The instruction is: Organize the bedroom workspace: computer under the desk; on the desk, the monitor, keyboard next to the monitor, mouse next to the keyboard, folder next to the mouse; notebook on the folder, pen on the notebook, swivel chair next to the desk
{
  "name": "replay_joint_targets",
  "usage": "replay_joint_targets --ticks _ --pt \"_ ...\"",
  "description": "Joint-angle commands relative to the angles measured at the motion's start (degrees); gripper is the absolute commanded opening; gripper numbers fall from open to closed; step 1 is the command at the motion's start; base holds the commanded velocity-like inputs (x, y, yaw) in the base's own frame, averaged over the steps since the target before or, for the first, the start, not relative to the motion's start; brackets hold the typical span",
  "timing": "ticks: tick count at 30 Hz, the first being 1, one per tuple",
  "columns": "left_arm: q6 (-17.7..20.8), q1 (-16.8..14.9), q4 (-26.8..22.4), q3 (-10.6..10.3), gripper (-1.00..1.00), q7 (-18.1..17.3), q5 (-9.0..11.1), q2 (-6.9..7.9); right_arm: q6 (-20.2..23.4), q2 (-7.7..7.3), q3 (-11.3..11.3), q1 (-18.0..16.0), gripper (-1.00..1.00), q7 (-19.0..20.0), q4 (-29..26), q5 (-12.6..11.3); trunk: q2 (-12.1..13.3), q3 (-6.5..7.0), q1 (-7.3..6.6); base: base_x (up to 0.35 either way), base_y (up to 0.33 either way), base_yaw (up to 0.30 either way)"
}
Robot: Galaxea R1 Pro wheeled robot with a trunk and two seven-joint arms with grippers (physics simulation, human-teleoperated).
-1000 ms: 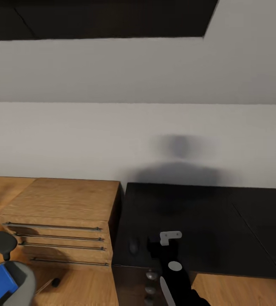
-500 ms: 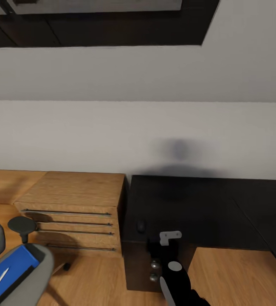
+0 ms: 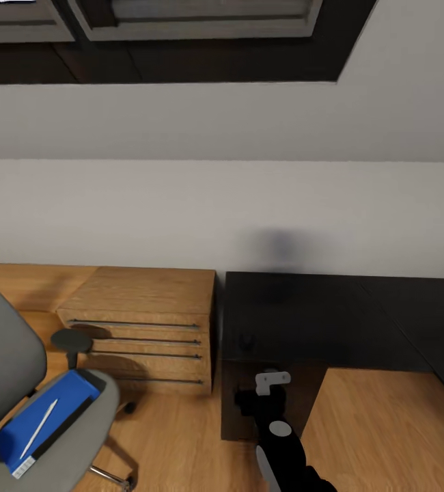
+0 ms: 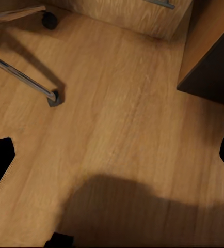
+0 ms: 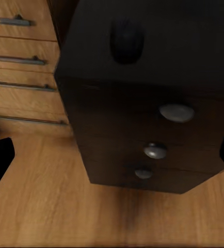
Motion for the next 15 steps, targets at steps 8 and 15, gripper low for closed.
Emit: replay_joint_targets --ticks 8,15 --pt "-0.2 0.0 0.0 -0.1 1.0 0.1 0.2 0.0 -0.8 0.0 0.5 -0.1 1.0 -0.3 0.5 -0.2 -0.1 -0.07 -0.02 -0.195 0.135 0.0" --pt "-0.1 0.0 0.1 -0.1 1.0 0.1 0.2 0.0 -7.3 0.0 0.5 0.0 1.0 -0.2 4.8 -0.1 -0.1 -0.07 -0.02 -0.041 0.026 0.0"
